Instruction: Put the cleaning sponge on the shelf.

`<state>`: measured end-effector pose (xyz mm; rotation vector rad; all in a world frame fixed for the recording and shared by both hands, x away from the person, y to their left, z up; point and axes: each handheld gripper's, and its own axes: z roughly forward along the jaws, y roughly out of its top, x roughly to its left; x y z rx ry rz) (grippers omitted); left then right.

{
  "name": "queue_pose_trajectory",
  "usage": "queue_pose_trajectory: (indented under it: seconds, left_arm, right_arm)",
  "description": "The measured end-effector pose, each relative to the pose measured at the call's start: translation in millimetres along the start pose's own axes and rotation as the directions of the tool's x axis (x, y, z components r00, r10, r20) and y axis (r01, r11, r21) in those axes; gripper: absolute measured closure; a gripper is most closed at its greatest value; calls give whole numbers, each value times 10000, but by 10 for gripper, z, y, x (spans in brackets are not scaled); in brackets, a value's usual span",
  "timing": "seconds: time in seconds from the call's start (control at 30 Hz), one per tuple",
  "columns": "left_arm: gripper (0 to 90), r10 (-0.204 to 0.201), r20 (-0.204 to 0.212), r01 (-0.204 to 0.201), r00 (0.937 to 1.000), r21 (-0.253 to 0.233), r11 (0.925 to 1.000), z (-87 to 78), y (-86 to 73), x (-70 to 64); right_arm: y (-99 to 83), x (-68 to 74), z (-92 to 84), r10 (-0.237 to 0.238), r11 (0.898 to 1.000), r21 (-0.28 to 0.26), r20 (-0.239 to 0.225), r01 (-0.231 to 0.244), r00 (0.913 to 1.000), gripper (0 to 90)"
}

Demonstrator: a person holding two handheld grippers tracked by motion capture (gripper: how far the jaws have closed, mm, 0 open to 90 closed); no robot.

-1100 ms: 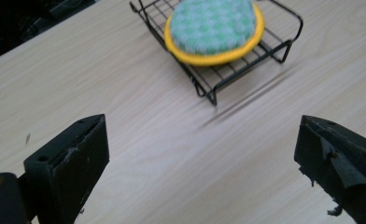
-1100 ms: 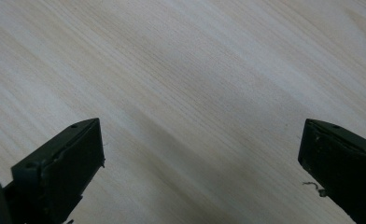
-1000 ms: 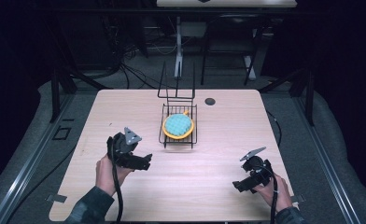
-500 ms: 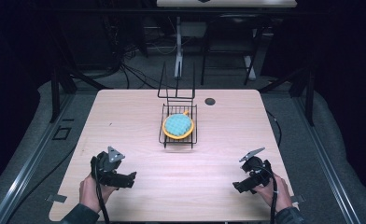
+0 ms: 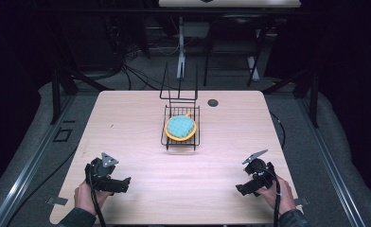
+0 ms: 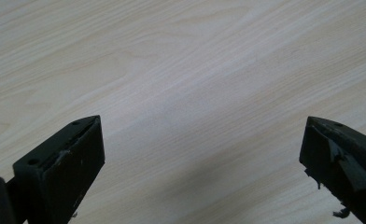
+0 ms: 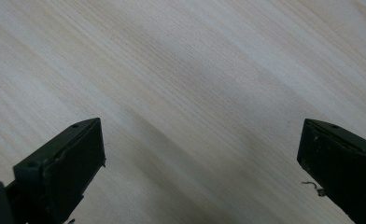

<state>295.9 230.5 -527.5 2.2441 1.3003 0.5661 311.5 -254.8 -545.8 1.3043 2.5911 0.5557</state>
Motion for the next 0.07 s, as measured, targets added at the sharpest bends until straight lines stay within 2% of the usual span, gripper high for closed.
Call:
queue_pose_trajectory:
  seconds: [0.07]
  left_arm:
    - [1, -123, 31, 123, 9999, -43, 9999, 20, -10, 16]
  right_arm:
    - [2, -7, 8, -46, 10000, 14, -3, 46, 10000, 2]
